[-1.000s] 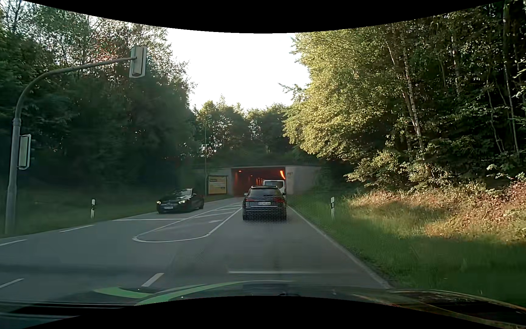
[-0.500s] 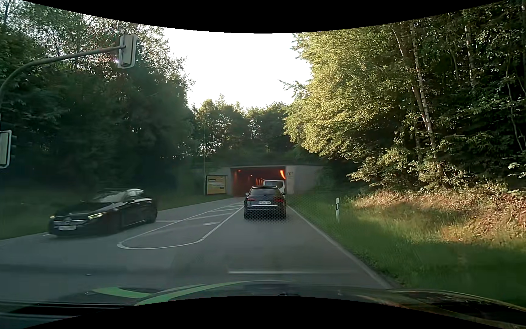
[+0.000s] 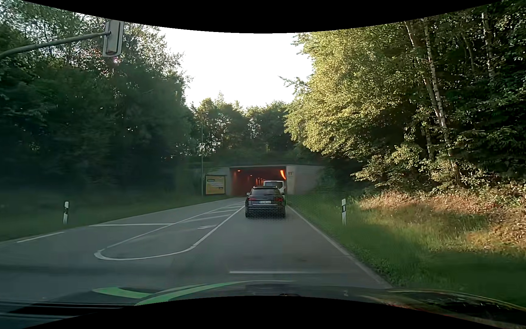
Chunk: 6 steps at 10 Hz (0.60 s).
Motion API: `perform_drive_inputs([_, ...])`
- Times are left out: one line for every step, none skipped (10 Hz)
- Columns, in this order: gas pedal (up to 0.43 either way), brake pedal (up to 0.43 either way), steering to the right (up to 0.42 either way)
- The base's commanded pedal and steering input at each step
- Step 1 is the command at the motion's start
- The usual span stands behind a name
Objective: Follow the waypoints while adhering to traffic rules and regulations
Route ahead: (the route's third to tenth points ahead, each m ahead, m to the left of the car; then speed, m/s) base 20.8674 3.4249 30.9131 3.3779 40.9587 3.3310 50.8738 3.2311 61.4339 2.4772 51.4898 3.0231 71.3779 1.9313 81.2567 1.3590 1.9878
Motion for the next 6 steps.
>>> perform_drive_inputs([0.000, 0.000, 0.002])
perform_drive_inputs([0.000, 0.000, 0.001])
perform_drive_inputs([0.000, 0.000, 0.002])
perform_drive_inputs([0.000, 0.000, 0.001])
perform_drive_inputs([0.000, 0.000, 0.002])
perform_drive_inputs([0.000, 0.000, 0.002])
